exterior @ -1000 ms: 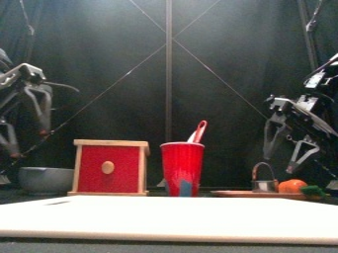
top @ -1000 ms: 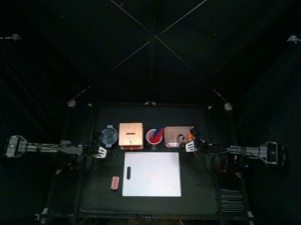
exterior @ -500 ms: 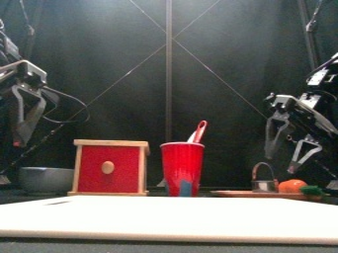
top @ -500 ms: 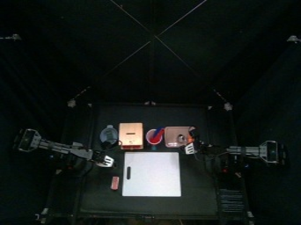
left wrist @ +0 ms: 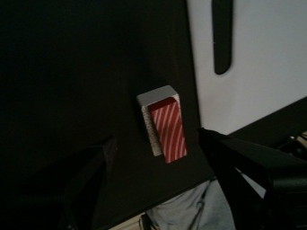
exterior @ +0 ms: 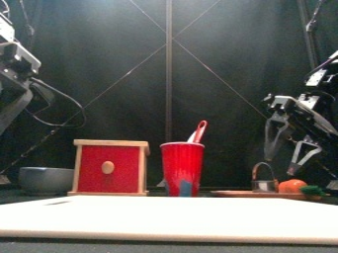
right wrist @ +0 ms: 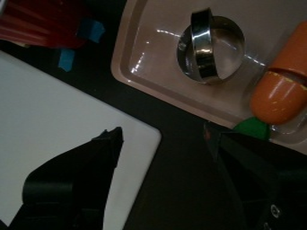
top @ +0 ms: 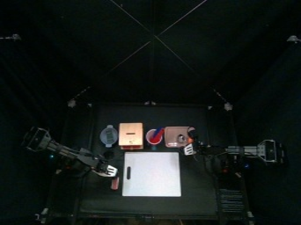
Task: Put salmon sushi in bowl
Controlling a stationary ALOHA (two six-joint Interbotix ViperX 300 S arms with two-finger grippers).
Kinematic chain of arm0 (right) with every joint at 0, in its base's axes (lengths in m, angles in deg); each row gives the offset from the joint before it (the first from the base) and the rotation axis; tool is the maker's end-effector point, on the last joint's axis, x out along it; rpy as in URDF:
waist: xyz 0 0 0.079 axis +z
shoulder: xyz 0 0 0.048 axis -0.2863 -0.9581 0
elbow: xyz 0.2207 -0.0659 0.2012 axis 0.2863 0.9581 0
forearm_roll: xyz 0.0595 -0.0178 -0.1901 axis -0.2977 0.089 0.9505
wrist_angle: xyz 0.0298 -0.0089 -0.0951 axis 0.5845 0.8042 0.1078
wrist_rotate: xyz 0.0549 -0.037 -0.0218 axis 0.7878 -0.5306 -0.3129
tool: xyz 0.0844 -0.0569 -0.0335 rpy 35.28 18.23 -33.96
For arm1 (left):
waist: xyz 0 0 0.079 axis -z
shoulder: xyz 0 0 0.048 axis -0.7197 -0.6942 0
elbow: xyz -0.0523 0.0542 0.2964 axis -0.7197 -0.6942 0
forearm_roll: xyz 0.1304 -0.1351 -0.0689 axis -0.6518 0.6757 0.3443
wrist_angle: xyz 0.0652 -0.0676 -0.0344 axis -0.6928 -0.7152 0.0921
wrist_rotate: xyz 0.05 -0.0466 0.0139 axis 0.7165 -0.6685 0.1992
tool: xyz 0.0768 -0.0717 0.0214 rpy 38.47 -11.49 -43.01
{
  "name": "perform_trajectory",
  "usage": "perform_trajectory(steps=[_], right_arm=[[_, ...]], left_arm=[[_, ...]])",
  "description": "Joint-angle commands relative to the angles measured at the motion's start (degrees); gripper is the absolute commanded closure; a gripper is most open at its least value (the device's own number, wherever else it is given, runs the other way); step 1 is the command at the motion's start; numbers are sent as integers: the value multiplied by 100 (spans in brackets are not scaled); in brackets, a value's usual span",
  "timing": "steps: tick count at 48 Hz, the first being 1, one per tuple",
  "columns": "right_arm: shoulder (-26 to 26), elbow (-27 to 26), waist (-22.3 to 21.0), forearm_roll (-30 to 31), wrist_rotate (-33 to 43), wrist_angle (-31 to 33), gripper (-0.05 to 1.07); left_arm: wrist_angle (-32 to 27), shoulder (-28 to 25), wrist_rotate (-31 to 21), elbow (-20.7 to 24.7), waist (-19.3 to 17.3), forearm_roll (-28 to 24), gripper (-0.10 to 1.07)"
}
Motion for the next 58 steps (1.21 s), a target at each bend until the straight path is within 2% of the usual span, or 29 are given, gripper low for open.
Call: perform_trajectory(steps=[1, 10, 17, 22, 27, 33, 37, 44, 51, 58], right_arm=[[26, -114, 9, 18, -9, -18, 2], [26, -114, 35, 26, -9, -18, 2], [35, -114, 44, 26, -9, -18, 2], [26, -105, 44, 26, -9, -18, 2], [26, -105, 35, 18, -9, -26, 2], [26, -114, 35, 9, -9, -18, 2], [26, -114, 44, 9, -9, -18, 2], [26, -114, 44, 26, -9, -18, 2], [35, -123, 26, 53, -9, -18, 2], [26, -114, 9, 62, -9, -18, 2]], left_arm=[[193, -308, -18, 264, 70, -35, -5], [299, -870, -26, 475, 132, 18, -5], [246, -993, -26, 510, 132, 26, -4], [123, -984, -26, 510, 132, 18, 4], [0, -984, -26, 492, 105, 18, 19], [9, -958, -18, 501, 88, -88, 28], [-26, -773, -9, 492, 88, -299, 28], [-237, -114, -18, 475, -62, -738, 28], [-659, 729, 26, 272, -475, -1187, 28], [-782, 1529, 35, 0, -976, -1740, 28]])
